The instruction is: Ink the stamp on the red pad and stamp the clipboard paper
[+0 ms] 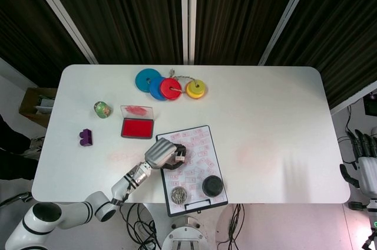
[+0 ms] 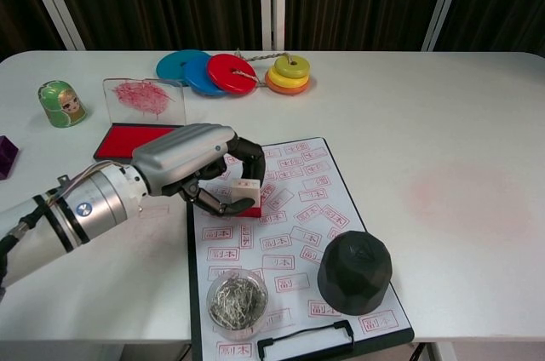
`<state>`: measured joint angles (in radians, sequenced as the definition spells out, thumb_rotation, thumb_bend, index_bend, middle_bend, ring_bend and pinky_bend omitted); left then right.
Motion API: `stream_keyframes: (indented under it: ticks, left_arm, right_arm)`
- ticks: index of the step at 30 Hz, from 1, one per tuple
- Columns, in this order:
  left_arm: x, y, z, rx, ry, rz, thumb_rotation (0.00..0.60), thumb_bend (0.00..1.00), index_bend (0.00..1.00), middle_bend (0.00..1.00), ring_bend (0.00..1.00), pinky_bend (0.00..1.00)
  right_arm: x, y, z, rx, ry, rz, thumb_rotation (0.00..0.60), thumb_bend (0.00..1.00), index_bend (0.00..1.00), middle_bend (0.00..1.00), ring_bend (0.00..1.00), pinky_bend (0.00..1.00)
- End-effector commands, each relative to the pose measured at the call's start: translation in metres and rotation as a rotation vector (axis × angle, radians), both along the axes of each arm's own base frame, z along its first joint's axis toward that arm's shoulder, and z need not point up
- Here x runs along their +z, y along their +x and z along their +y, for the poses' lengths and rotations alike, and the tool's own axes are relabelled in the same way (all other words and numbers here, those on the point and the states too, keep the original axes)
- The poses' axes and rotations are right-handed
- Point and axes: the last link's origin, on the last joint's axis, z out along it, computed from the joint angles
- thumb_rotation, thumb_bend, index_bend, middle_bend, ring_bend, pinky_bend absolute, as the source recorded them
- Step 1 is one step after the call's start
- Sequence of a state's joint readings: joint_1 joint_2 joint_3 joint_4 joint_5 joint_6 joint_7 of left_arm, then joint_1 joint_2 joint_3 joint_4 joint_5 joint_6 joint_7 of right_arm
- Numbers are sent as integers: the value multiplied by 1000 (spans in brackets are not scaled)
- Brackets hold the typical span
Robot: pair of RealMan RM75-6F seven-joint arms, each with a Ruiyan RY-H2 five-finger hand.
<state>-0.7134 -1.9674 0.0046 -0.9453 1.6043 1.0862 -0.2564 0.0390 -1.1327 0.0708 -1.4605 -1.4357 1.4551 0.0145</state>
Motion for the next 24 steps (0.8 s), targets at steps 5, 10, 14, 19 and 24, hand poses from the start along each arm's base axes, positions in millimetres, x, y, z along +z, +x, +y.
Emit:
stream_keyframes:
  ticks: [5, 10, 14, 19, 24]
  left_arm:
    - [-2, -1, -1, 2, -6, 5, 600, 437, 740, 741, 1000, 1000]
    - [0, 1, 1, -2, 5, -3, 600, 437, 741, 741, 1000, 1000]
    - [10, 6, 7, -14, 29, -24, 600, 438, 741, 741, 1000, 1000]
    - [36, 18, 13, 2, 57, -109, 600, 437, 740, 741, 1000, 1000]
    - [70, 16, 12, 26, 91, -150, 600, 438, 741, 741, 1000, 1000]
  right_arm:
    - [0, -1, 0, 0, -1, -2, 600, 282, 0, 0, 0, 0]
    - [0, -1, 0, -1, -2, -4, 600, 281, 0, 0, 0, 0]
    - [0, -1, 1, 3, -4, -6, 600, 282, 0, 0, 0, 0]
    - [0, 1, 1, 10, -4, -7, 600, 282, 0, 0, 0, 0]
    - [-3, 3, 0, 16, 3, -6, 600, 282, 0, 0, 0, 0]
